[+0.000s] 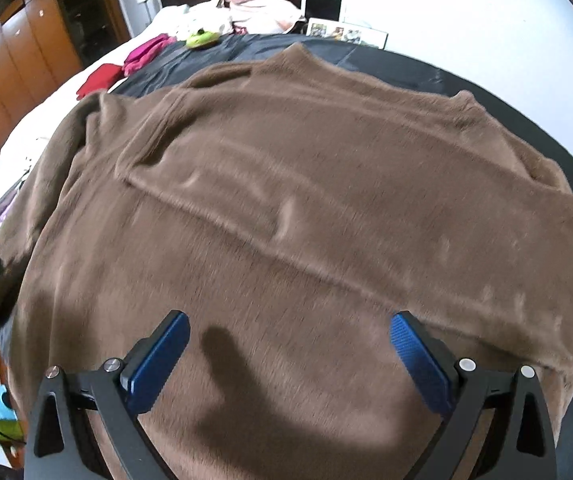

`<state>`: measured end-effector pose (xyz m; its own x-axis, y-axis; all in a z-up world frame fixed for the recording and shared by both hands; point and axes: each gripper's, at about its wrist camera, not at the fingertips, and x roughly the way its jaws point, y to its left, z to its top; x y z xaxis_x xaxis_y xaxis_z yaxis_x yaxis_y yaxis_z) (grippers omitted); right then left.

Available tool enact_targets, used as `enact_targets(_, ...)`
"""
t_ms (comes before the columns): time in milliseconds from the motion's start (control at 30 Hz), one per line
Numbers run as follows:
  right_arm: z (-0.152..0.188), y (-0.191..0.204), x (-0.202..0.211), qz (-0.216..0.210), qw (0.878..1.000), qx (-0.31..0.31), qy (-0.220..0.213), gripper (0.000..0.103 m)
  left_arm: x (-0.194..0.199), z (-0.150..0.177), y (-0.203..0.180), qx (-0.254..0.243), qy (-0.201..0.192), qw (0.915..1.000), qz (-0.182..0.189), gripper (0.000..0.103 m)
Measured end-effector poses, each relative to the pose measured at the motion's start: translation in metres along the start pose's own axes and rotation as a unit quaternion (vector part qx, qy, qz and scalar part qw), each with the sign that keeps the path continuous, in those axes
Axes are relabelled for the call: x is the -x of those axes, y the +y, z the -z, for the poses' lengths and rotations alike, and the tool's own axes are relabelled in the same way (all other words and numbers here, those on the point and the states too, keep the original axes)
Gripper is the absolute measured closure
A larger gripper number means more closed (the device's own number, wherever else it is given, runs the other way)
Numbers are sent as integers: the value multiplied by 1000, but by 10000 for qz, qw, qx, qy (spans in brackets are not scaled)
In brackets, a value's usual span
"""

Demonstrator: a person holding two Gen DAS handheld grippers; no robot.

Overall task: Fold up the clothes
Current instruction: 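Withdraw the open left gripper from the sweatshirt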

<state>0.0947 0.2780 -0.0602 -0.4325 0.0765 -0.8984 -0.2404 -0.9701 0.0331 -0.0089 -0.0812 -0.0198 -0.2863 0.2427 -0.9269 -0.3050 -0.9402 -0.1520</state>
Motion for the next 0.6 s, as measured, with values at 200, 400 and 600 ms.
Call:
enact_targets(200, 16, 3, -6, 19, 9998, 167, 120, 1, 17, 21, 58, 772, -170, 9961, -380, 54)
enact_targets(400, 25, 6, -5, 53, 9995, 300, 126, 1, 14, 29, 98, 1528, -244, 9877, -239, 53)
enact_targets(600, 34, 8, -3, 97, 9992, 345, 148, 1, 1, 13, 111, 1730, -463, 9837, -171, 53)
